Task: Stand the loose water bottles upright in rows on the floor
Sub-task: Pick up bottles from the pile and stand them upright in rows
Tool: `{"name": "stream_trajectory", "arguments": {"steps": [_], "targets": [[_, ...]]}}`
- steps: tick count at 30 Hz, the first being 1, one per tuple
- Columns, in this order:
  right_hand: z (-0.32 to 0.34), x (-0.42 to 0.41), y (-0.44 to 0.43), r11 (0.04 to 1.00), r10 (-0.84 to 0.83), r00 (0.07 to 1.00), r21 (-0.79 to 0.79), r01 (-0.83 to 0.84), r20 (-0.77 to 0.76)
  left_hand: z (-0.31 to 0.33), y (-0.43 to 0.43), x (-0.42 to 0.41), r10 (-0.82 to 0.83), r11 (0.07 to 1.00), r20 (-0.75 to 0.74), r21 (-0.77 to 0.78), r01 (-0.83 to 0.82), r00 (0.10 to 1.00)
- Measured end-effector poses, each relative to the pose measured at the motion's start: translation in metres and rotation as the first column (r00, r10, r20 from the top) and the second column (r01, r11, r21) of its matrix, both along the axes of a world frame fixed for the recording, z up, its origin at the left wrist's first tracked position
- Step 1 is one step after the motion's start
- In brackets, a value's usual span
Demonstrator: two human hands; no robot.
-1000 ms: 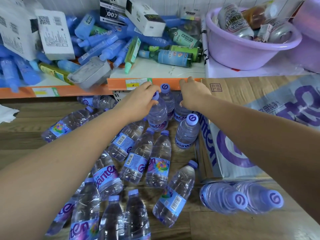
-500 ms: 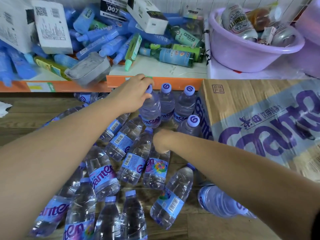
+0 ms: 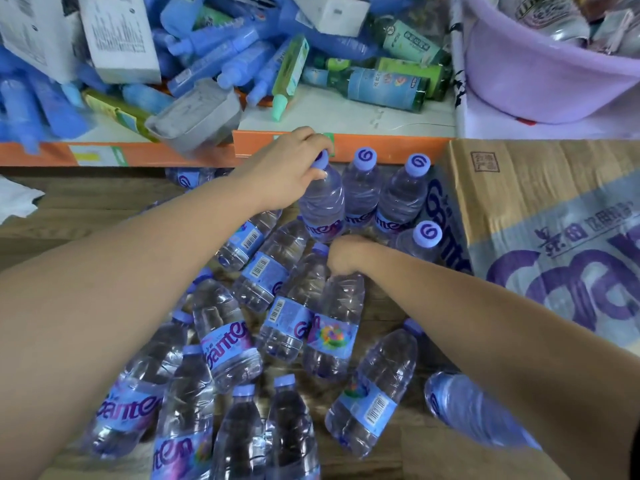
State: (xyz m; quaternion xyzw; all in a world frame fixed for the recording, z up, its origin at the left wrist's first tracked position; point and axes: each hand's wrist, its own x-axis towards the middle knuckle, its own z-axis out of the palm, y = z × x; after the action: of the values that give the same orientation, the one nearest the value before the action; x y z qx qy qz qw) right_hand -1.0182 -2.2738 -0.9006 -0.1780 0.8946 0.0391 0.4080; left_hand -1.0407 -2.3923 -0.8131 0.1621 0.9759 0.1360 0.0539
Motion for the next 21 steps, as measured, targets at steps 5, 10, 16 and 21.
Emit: {"name": "stream_trajectory", "arguments": {"steps": [5, 10, 16, 21], "targets": [[0.043, 0.006, 0.003, 0.983, -0.053, 0.988, -0.166, 0.077, 0.145, 0.005, 0.011, 0.004, -0.045, 0.997, 0.017, -0.056, 0.046, 0.999], [0.072, 0.033, 0.001, 0.965, 0.248, 0.969, -0.091, -0.246, 0.008, 0.012, 0.02, 0.01, -0.032, 0.99, -0.019, -0.137, 0.029, 0.999], [0.082, 0.043, 0.02, 0.966, 0.148, 0.982, -0.195, -0.169, -0.116, 0.03, 0.032, 0.013, -0.038, 0.994, -0.083, -0.103, 0.03, 0.996], [0.083, 0.053, 0.03, 0.93, 0.26, 0.964, -0.252, -0.266, -0.057, 0.026, 0.052, 0.016, -0.051, 0.999, -0.068, -0.023, 0.049, 0.996]]}}
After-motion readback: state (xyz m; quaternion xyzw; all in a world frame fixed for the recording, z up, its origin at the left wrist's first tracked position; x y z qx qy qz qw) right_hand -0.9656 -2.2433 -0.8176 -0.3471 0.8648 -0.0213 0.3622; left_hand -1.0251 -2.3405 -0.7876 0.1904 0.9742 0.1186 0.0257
